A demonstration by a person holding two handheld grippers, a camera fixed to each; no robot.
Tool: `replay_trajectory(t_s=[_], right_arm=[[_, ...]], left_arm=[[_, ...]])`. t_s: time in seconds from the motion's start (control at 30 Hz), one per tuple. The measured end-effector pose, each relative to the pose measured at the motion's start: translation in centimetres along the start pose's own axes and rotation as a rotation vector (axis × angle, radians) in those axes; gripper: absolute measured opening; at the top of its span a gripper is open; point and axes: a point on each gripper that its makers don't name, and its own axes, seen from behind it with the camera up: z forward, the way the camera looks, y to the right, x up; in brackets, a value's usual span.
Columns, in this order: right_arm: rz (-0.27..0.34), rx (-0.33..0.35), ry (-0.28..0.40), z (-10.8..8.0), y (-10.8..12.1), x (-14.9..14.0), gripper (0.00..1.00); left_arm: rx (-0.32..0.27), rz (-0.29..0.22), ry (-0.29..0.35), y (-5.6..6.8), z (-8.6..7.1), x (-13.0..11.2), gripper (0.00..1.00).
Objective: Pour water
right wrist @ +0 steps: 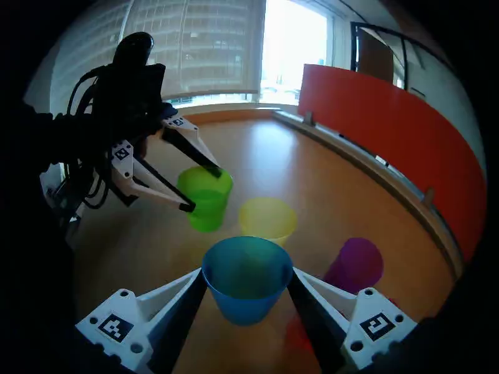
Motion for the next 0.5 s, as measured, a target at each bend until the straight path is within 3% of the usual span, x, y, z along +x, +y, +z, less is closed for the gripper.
replay_trajectory(t_s=[0.5], right_arm=[[-0.002, 0.019, -0.017, 1.4, -0.9, -1.3, 0.90]], left_arm=[[-0.008, -0.006, -0.036, 0.0, 0.6, -1.6, 0.90]])
